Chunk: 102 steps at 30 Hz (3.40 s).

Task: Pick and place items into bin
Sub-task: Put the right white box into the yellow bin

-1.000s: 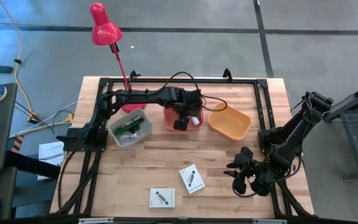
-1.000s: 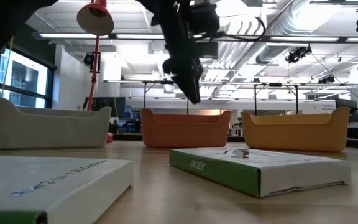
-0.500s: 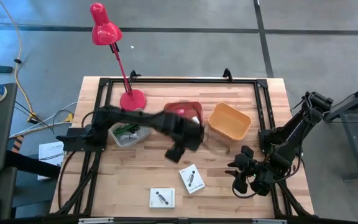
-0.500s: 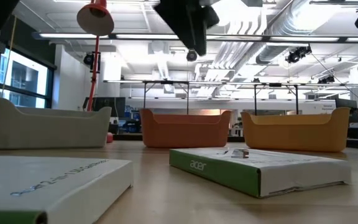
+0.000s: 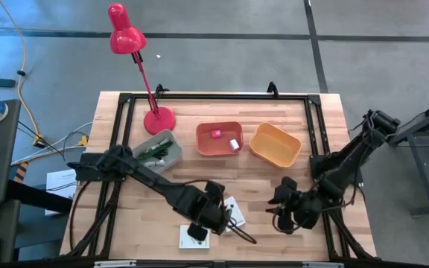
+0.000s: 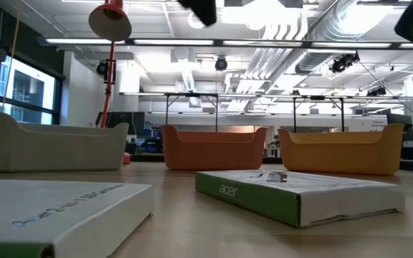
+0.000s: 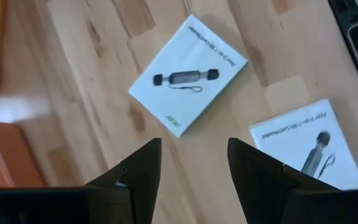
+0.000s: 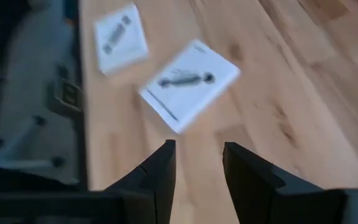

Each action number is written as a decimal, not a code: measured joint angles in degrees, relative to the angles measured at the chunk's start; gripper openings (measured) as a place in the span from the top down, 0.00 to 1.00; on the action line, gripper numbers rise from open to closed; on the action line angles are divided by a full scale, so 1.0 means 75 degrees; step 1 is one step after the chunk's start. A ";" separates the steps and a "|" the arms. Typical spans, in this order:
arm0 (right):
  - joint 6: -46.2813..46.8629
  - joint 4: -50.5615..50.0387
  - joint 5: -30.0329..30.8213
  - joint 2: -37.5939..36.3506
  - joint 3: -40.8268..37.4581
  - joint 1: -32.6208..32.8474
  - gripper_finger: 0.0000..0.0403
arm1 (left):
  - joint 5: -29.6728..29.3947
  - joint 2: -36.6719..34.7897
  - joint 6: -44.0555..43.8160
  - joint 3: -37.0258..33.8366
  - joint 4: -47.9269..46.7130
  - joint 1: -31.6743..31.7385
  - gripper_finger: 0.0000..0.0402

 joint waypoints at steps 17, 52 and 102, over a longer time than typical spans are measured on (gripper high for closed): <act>-0.0467 0.1968 -0.0978 0.1904 0.0000 -0.0632 0.69 | -0.1276 0.0006 -0.1874 -0.1354 0.1250 -0.0690 0.57; -0.0374 0.5424 -0.3054 0.2277 -0.2248 -0.1629 0.69 | -0.2072 0.0907 -0.6572 -0.1516 0.1363 -0.1165 0.57; 0.3916 0.8810 -0.2334 0.2031 -0.3910 -0.1986 0.69 | -0.0731 0.1052 -0.5157 -0.2588 0.4262 -0.0153 0.57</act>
